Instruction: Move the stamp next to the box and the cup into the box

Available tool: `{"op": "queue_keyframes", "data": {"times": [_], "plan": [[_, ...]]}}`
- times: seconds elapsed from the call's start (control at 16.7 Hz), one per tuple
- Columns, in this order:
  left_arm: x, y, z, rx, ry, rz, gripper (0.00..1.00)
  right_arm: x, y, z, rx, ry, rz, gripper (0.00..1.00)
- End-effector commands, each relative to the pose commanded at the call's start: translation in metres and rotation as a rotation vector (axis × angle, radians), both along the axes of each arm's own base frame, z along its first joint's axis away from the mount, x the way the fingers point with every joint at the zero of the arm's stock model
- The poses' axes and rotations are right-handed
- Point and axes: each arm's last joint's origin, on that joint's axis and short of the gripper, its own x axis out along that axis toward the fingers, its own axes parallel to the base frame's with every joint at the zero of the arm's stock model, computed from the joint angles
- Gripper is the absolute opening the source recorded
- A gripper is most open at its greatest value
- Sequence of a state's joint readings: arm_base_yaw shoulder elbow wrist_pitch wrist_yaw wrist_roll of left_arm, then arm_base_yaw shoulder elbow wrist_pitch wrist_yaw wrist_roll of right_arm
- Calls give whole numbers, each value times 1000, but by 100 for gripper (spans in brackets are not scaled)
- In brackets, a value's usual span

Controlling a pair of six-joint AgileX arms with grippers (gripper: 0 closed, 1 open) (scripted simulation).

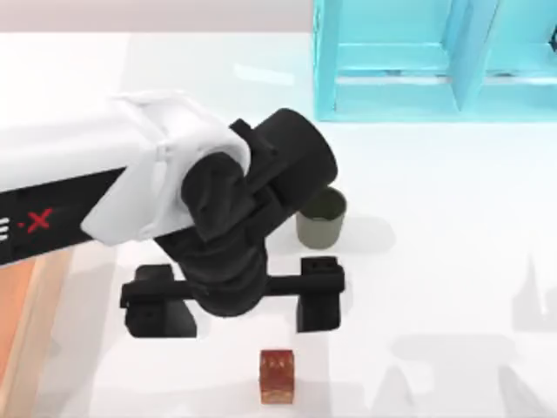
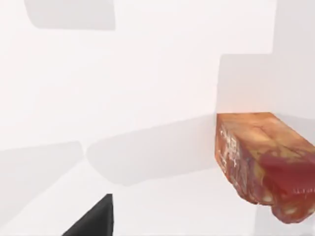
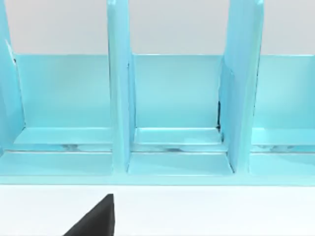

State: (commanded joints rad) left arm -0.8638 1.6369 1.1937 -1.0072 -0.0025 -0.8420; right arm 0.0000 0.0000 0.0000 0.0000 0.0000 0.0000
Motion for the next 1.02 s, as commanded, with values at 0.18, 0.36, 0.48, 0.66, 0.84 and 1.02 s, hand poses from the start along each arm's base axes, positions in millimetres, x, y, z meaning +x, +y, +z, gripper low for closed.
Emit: {"op": "queue_keyframes", "data": {"times": [0.18, 0.36, 0.48, 0.66, 0.84, 1.02], "plan": [[-3, -30, -10, 70, 65, -1, 100, 0, 0, 0, 0, 0, 0, 100], [-4, -39, -13, 90, 80, -1, 100, 0, 0, 0, 0, 0, 0, 100], [-4, -39, -13, 90, 80, -1, 100, 0, 0, 0, 0, 0, 0, 100], [-4, -38, -15, 89, 80, 1, 100, 0, 0, 0, 0, 0, 0, 100], [-3, -40, -35, 95, 84, -2, 100, 0, 0, 0, 0, 0, 0, 100], [-2, -42, -68, 79, 73, -1, 100, 0, 0, 0, 0, 0, 0, 100]]}}
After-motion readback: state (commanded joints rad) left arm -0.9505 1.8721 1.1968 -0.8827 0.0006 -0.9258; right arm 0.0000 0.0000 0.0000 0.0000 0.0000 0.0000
